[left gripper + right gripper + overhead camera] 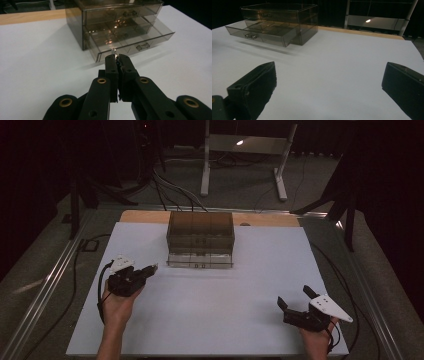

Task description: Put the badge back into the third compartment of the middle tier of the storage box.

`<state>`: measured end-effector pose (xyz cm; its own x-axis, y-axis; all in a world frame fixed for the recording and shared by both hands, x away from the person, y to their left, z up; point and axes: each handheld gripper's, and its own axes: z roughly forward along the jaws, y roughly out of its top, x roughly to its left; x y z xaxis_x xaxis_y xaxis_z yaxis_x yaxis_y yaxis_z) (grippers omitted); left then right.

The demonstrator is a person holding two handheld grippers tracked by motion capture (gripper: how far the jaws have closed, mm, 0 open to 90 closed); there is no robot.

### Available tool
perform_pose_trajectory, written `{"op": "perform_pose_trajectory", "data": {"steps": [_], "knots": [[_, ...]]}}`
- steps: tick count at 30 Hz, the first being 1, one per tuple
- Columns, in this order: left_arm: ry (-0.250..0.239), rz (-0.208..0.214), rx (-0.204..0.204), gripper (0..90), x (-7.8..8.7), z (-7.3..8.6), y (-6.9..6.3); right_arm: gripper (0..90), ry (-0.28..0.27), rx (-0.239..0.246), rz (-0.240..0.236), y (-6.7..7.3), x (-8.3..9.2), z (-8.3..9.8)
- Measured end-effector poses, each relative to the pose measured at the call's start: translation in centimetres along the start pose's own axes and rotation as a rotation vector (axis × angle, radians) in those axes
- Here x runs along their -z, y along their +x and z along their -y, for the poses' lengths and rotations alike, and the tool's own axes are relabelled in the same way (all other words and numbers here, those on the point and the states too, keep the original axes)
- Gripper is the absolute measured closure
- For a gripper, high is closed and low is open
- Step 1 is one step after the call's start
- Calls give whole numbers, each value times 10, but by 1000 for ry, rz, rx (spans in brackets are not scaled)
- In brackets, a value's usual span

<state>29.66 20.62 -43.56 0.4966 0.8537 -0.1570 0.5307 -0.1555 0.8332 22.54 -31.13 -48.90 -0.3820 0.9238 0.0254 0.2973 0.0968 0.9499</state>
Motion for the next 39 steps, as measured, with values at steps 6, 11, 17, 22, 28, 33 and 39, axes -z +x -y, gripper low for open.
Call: {"op": "perform_pose_trajectory", "data": {"steps": [6, 11, 17, 22, 28, 33, 39], "knots": [[-6, 13, -10, 886, -7, -8, -6, 0, -1, 0, -1, 0, 0, 0], [-11, 20, -13, 886, -12, -13, -9, 0, -1, 0, -1, 0, 0, 0], [-15, 26, -16, 886, -16, -17, -13, 0, -1, 1, -1, -1, 0, 0], [-17, 30, -14, 886, -19, -20, -14, 0, -1, 1, -1, -1, 0, 0], [-22, 36, -11, 886, -23, -23, -15, 0, -1, 1, -1, -1, 0, 0], [-28, 42, -7, 886, -27, -27, -17, 0, -1, 1, 0, -1, 0, 0], [-31, 45, -14, 886, -31, -30, -20, 0, -1, -1, -1, -1, 0, 0]]}}
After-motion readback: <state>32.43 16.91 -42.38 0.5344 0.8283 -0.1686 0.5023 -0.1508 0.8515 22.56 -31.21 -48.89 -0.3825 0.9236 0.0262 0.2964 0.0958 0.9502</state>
